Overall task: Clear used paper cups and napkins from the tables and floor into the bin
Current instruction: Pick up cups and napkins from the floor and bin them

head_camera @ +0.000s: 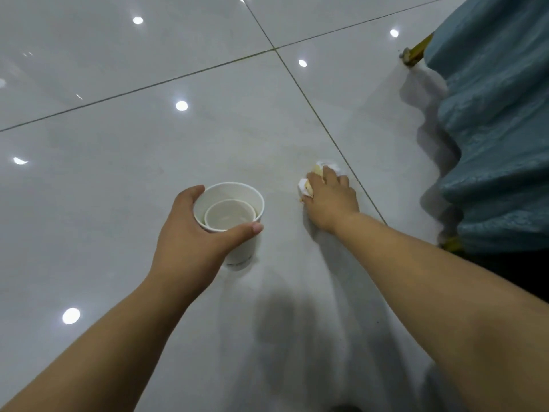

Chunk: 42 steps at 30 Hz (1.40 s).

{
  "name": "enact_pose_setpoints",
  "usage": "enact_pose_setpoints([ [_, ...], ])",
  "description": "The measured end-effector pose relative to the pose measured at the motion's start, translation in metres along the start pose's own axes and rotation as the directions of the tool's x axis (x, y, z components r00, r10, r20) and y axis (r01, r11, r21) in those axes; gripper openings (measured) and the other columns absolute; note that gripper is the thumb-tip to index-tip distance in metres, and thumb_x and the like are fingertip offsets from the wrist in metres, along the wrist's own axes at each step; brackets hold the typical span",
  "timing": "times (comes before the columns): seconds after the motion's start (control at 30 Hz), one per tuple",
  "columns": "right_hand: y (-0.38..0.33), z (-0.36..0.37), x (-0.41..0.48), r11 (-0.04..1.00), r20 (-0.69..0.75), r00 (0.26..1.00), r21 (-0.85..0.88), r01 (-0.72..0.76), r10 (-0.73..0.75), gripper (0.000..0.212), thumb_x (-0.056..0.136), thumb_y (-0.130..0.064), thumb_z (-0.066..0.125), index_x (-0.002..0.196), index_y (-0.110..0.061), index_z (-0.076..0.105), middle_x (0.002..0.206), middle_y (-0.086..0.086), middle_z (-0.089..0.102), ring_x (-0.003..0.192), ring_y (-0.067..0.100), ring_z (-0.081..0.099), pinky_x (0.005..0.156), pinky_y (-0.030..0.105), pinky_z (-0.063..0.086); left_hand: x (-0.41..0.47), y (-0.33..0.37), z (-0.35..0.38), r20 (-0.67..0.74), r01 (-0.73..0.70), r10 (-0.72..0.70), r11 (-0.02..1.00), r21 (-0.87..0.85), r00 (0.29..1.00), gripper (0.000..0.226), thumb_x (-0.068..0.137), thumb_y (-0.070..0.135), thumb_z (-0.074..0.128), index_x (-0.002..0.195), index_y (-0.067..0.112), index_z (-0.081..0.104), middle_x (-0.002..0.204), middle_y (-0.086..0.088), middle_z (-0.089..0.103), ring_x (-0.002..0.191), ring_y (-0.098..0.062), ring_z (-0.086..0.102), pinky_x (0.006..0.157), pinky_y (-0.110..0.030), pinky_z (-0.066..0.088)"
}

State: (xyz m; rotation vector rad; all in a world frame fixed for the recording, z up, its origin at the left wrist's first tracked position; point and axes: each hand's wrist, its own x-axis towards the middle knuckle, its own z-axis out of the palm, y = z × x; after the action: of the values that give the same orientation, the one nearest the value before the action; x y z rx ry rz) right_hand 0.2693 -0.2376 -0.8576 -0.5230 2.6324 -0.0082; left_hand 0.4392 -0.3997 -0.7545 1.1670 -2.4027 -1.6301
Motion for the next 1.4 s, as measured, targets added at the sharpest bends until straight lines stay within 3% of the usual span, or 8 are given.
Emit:
enact_pose_setpoints([
  [0.2, -0.019, 0.033, -0.058, 0.987, -0.066, 0.986, 0.028, 0.157, -0.154, 0.041, 0.087, -0.016, 0.055, 0.127, -0.012, 0.048, 0.126, 0.01, 0.043, 0.105, 0.034, 0.045, 0.074, 0.031, 0.034, -0.009, -0.022, -0.012, 0.008, 0.016, -0.016, 0.999, -0.035, 1.0, 0.092, 0.059, 0.044, 0.083, 0.138, 0.025, 0.04, 0.119, 0.012, 0.048, 0.104, -0.013, 0.051, 0.081, -0.027, 0.039],
  [0.33, -0.029, 0.032, -0.079, 0.967, -0.004, 0.986, 0.195, 0.165, -0.168, 0.038, 0.085, -0.015, 0.056, 0.124, -0.015, 0.054, 0.121, 0.01, 0.051, 0.105, 0.033, 0.053, 0.085, 0.036, 0.045, -0.022, -0.044, -0.029, 0.0, 0.052, -0.052, 0.996, -0.069, 0.999, 0.09, 0.058, 0.042, 0.084, 0.136, 0.025, 0.041, 0.119, 0.011, 0.051, 0.103, -0.013, 0.052, 0.081, -0.026, 0.038],
  [0.57, -0.074, 0.015, -0.1, 0.929, -0.012, 0.991, 0.347, 0.126, -0.13, 0.055, 0.087, -0.021, 0.061, 0.138, -0.02, 0.04, 0.136, 0.006, 0.05, 0.122, 0.026, 0.049, 0.097, 0.03, 0.038, -0.041, -0.069, -0.068, -0.048, 0.097, -0.103, 0.988, -0.12, 0.993, 0.094, 0.054, 0.042, 0.088, 0.134, 0.024, 0.043, 0.124, 0.005, 0.054, 0.107, -0.016, 0.054, 0.089, -0.032, 0.044],
  [0.7, -0.106, -0.023, -0.129, 0.889, -0.067, 0.997, 0.451, 0.073, -0.048, 0.053, 0.086, -0.022, 0.063, 0.136, -0.018, 0.044, 0.133, 0.003, 0.052, 0.118, 0.021, 0.051, 0.09, 0.022, 0.035, -0.064, -0.042, -0.099, -0.081, 0.093, -0.105, 0.985, -0.146, 0.991, 0.091, 0.056, 0.04, 0.087, 0.134, 0.023, 0.043, 0.12, 0.009, 0.051, 0.104, -0.013, 0.053, 0.085, -0.028, 0.041],
  [0.93, -0.124, -0.153, -0.237, 0.819, -0.039, 0.999, 0.574, 0.01, 0.016, 0.022, 0.083, -0.019, 0.064, 0.103, -0.023, 0.058, 0.103, -0.001, 0.059, 0.088, 0.013, 0.058, 0.073, 0.027, 0.048, -0.146, 0.065, -0.172, -0.017, 0.126, -0.131, 0.976, -0.18, 0.991, 0.069, 0.06, 0.03, 0.086, 0.113, 0.033, 0.042, 0.095, 0.026, 0.049, 0.082, 0.009, 0.051, 0.066, -0.007, 0.035],
  [1.1, -0.131, -0.275, -0.318, 0.641, -0.03, 0.981, 0.761, -0.102, 0.192, 0.016, 0.083, -0.007, 0.063, 0.086, -0.021, 0.055, 0.076, -0.009, 0.056, 0.054, -0.013, 0.053, 0.046, 0.004, 0.037, -0.204, 0.18, -0.236, 0.046, 0.119, -0.111, 0.964, -0.239, 0.993, 0.055, 0.061, 0.026, 0.086, 0.093, 0.043, 0.044, 0.091, 0.025, 0.053, 0.079, 0.01, 0.055, 0.064, -0.01, 0.04],
  [1.23, -0.144, -0.365, -0.378, 0.514, -0.05, 0.952, 0.849, -0.119, 0.302, 0.023, 0.08, -0.008, 0.066, 0.081, -0.028, 0.053, 0.074, -0.011, 0.056, 0.057, -0.003, 0.052, 0.047, 0.004, 0.037, -0.251, 0.275, -0.286, 0.071, 0.068, -0.052, 0.967, -0.245, 0.996, 0.054, 0.063, 0.027, 0.085, 0.091, 0.046, 0.043, 0.092, 0.025, 0.052, 0.08, 0.007, 0.053, 0.064, -0.011, 0.04],
  [1.4, -0.15, -0.468, -0.454, 0.348, -0.036, 0.933, 0.932, -0.098, 0.359, 0.019, 0.08, -0.012, 0.068, 0.091, -0.024, 0.058, 0.076, -0.013, 0.06, 0.06, -0.002, 0.053, 0.047, 0.005, 0.038, -0.309, 0.377, -0.333, 0.101, -0.003, 0.028, 0.969, -0.246, 0.994, 0.065, 0.065, 0.028, 0.083, 0.113, 0.039, 0.04, 0.095, 0.028, 0.049, 0.084, 0.007, 0.052, 0.065, -0.012, 0.039],
])
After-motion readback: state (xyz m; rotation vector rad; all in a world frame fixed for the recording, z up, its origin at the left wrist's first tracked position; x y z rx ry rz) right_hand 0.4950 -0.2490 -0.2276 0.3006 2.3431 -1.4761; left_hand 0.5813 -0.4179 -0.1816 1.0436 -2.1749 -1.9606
